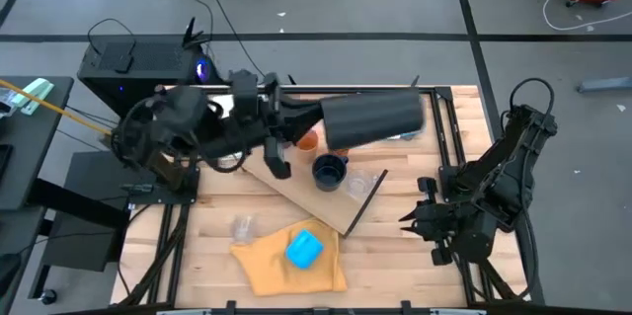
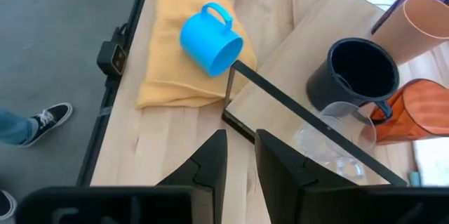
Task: Stack small to large cups/mugs on shelf
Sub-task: Put the black cup on the shelf
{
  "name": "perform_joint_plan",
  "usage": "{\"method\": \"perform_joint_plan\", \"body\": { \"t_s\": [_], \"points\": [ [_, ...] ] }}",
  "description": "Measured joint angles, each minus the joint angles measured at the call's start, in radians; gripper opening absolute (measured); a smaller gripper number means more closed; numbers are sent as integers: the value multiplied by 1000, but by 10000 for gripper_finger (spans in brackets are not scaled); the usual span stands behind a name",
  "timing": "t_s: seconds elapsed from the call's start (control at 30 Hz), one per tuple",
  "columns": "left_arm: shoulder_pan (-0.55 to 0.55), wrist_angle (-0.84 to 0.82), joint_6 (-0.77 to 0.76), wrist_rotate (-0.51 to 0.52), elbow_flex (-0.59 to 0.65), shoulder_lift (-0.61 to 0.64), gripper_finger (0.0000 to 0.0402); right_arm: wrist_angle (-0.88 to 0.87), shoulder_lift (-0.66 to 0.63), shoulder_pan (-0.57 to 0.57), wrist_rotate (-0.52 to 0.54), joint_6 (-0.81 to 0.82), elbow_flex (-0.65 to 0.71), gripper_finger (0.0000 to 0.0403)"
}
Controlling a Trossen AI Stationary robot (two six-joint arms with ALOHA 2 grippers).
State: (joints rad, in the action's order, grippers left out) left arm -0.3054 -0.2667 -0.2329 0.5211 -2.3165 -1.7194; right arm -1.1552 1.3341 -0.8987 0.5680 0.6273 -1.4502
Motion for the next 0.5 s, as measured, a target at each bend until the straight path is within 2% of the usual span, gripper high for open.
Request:
{"method": "perform_joint_plan", "body": {
  "t_s": [0.1, 0.2, 0.3, 0.5],
  "points": [
    [0, 303, 86, -153, -2, -64, 8, -3, 0, 0, -3, 1, 0, 82],
    [8, 470, 113, -269, -1, -139, 9, -5, 0, -3, -7, 9, 0, 82],
    [17, 503, 85, -302, 0, -203, 8, -9, 0, -10, -25, 16, 0, 82],
    [20, 471, 37, -295, 1, -262, 8, -26, 0, -41, -38, 55, 0, 82]
  ]
}}
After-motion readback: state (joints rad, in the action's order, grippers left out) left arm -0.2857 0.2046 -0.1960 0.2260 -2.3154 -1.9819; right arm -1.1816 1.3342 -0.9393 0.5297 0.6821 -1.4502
